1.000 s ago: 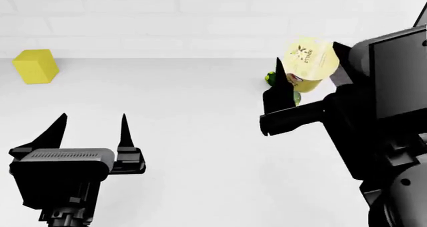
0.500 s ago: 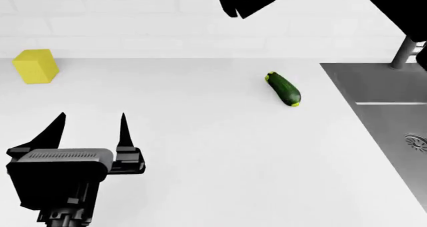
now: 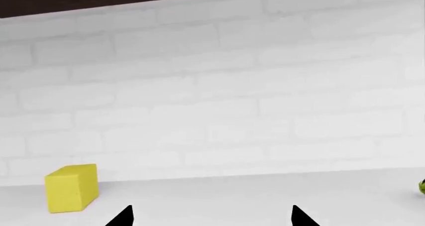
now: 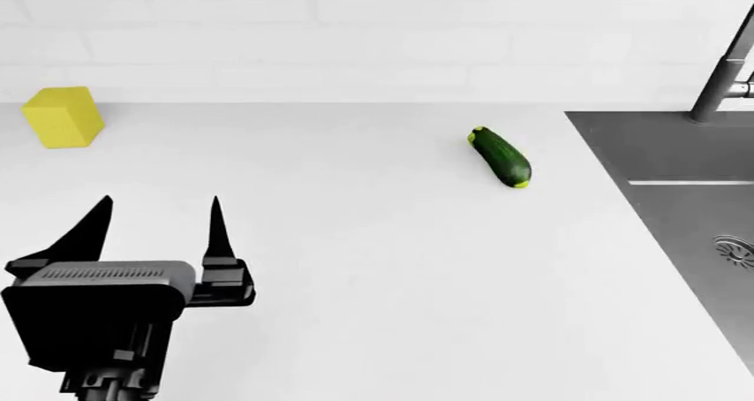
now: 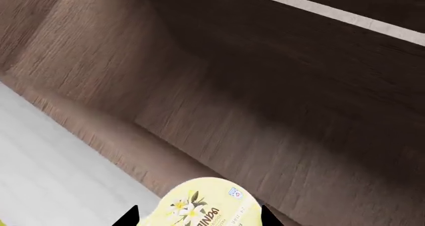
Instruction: Pick the bar and yogurt from the counter and place them in the cabinets closest to them.
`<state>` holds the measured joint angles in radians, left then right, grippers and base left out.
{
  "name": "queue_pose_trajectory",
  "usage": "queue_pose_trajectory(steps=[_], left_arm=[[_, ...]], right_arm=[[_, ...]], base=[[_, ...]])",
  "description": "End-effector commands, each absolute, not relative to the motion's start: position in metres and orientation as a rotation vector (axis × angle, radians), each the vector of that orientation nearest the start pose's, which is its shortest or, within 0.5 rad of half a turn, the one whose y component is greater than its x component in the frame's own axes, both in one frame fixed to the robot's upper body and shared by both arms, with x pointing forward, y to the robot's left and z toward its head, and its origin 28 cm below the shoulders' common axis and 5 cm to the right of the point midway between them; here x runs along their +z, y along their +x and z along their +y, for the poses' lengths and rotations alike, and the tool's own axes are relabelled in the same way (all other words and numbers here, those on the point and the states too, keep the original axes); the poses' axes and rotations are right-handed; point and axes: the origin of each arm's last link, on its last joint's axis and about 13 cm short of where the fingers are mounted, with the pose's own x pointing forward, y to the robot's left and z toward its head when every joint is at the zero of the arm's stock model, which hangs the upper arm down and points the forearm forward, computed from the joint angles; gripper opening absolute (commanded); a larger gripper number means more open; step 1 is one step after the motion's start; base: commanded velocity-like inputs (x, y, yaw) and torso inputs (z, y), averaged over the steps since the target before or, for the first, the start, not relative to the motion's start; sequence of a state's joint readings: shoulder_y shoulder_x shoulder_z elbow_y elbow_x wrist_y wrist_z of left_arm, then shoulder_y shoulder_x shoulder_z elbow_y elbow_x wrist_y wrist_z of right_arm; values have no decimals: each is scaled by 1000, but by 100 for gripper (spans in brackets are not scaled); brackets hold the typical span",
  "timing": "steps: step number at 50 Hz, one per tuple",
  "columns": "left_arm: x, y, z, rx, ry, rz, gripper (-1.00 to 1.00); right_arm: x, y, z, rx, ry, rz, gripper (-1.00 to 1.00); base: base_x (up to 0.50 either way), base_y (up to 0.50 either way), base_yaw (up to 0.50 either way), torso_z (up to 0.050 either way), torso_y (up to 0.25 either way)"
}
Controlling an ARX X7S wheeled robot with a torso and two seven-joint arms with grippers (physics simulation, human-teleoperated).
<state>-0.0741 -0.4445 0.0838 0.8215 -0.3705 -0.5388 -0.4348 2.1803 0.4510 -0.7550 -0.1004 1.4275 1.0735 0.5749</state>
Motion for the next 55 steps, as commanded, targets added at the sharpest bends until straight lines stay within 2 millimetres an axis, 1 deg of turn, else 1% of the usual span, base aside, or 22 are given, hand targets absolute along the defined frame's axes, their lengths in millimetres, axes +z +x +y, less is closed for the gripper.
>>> queue_pose_trajectory(steps=[1, 8, 14, 22, 28, 31, 37, 47, 55], left_arm=[[158, 183, 233, 70, 90, -292, 100], [157, 184, 233, 70, 91, -290, 100], [157, 185, 232, 70, 89, -291, 100], [157, 184, 233, 71, 88, -291, 100], [157, 183, 234, 73, 89, -293, 100], [157, 182, 234, 74, 89, -292, 100], [157, 182, 234, 74, 93, -291, 100], [160, 183, 232, 67, 95, -291, 100], [159, 184, 231, 60, 97, -289, 100]], right_arm=[[528, 212, -62, 358, -438, -571, -100], [551, 223, -64, 330, -443, -580, -100], [571, 237, -70, 300, -420, -577, -100], [587, 255, -76, 270, -390, -585, -100], [598, 271, -86, 190, -351, -575, -100], [599, 278, -92, 156, -322, -570, -100], [592, 291, -104, 96, -263, -541, -100], [577, 303, -105, 61, -207, -415, -100], [565, 311, -106, 48, -217, -302, -100]], base=[[0, 0, 0, 0, 0], [0, 0, 0, 0, 0], [0, 0, 0, 0, 0], [0, 0, 0, 0, 0], [0, 0, 0, 0, 0], [0, 0, 0, 0, 0], [0, 0, 0, 0, 0], [0, 0, 0, 0, 0], [0, 0, 0, 0, 0]])
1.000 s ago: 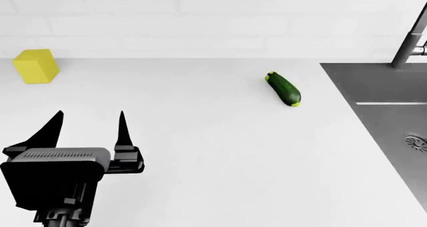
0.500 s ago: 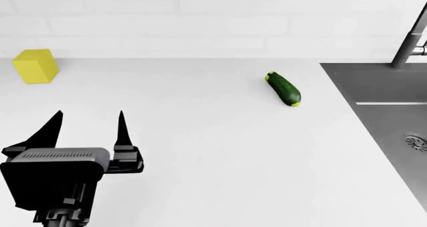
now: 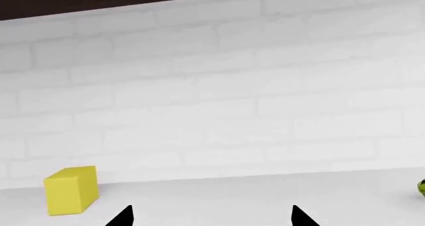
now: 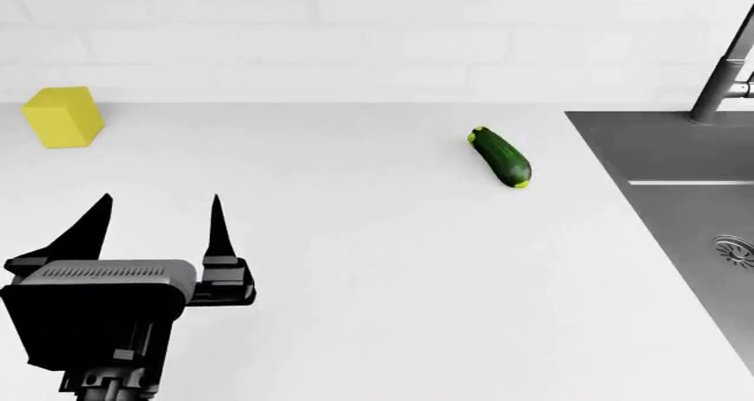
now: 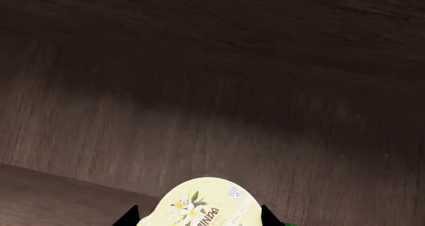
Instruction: Pick the bar and yogurt from the counter and place them in the cabinets closest to them.
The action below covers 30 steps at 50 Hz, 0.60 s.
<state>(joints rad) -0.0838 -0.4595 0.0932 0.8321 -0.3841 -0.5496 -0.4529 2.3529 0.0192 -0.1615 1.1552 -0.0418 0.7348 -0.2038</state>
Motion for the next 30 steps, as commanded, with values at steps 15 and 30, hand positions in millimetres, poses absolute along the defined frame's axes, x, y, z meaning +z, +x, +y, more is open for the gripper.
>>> queue_pose_trajectory(steps=[15, 30], left_arm=[[156, 184, 232, 61, 89, -285, 100], [155, 182, 233, 65, 89, -282, 100]], right_arm=[[565, 317, -101, 10, -274, -367, 100], [571, 318, -99, -23, -286, -464, 100]], base=[[0, 0, 0, 0, 0], [0, 0, 0, 0, 0]])
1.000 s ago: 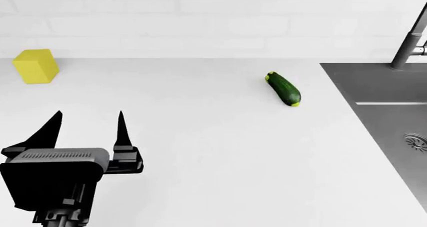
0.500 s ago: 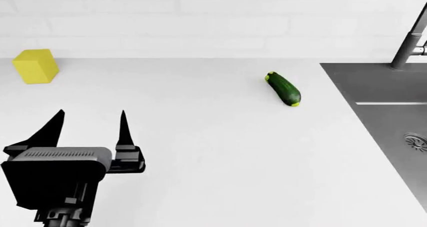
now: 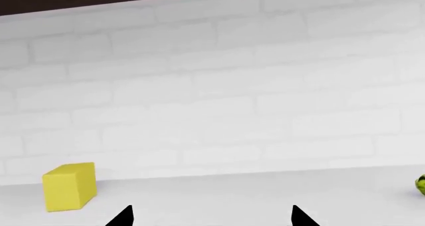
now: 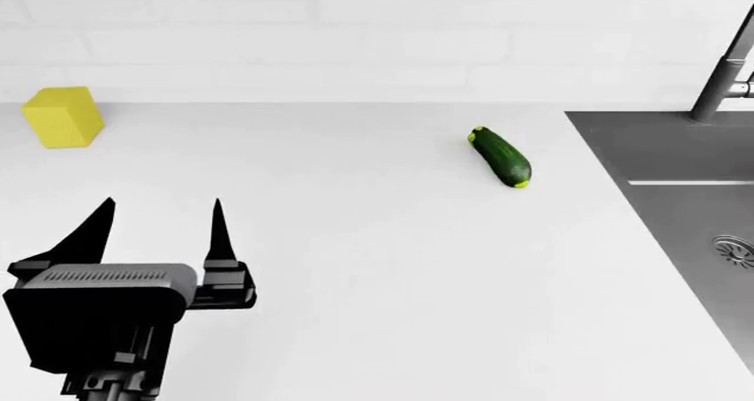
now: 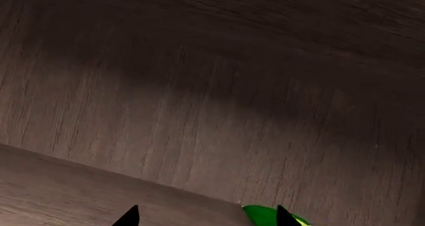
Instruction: Pick the bar and yogurt from the counter and place them in the cabinets closest to them.
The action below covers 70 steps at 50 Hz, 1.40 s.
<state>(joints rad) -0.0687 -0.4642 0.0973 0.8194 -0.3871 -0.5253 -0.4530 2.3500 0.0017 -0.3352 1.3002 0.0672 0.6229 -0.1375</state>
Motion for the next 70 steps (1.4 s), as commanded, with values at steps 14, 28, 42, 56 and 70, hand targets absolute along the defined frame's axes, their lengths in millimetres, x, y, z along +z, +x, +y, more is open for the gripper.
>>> queue_pose_trajectory(steps=[14, 28, 42, 56, 70], left_arm=[[153, 182, 234, 72, 87, -279, 100], [156, 184, 232, 60, 92, -280, 100], [157, 185, 231, 54, 104, -280, 100], [157, 185, 230, 55, 109, -279, 100], [159, 186, 229, 50, 110, -279, 100]], right_arm=[[580, 312, -94, 18, -307, -554, 100], [597, 291, -82, 83, -372, -655, 100], [607, 269, -70, 120, -412, -693, 100], [572, 231, -72, 99, -378, -566, 100], [531, 184, -79, 73, -372, -486, 100]], base=[[0, 0, 0, 0, 0], [0, 0, 0, 0, 0], [0, 0, 0, 0, 0], [0, 0, 0, 0, 0], [0, 0, 0, 0, 0]])
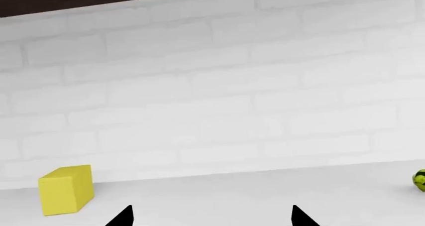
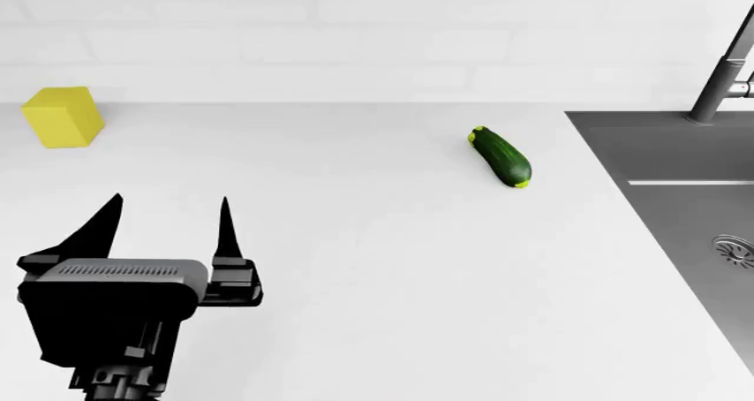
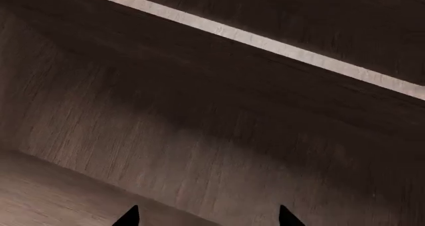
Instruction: Pick the bar and yogurt from the counter and place them in the cabinets closest to them.
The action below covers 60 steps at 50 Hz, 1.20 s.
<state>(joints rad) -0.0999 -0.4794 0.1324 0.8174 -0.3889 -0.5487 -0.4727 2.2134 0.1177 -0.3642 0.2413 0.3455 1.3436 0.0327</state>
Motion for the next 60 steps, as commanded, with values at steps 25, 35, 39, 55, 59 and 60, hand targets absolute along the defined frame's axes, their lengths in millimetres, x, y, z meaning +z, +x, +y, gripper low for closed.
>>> queue_pose_trajectory(steps=[25, 35, 39, 55, 59, 60], left_arm=[[157, 188, 228, 46, 113, -276, 100], [156, 187, 229, 44, 113, -273, 100], [155, 187, 229, 46, 114, -269, 100], [155, 187, 230, 48, 115, -265, 100], [155, 187, 230, 49, 116, -264, 100], [155, 187, 230, 49, 116, -264, 100]], right_arm=[[492, 172, -93, 53, -338, -397, 100], [466, 167, -92, 61, -313, -373, 100], [452, 163, -91, 68, -303, -368, 100], [368, 154, -101, 63, -220, -262, 100], [341, 155, -108, 48, -197, -224, 100], [334, 156, -110, 40, -185, -210, 100]], base=[[0, 0, 0, 0, 0], [0, 0, 0, 0, 0], [0, 0, 0, 0, 0], [0, 0, 0, 0, 0], [0, 0, 0, 0, 0], [0, 0, 0, 0, 0]])
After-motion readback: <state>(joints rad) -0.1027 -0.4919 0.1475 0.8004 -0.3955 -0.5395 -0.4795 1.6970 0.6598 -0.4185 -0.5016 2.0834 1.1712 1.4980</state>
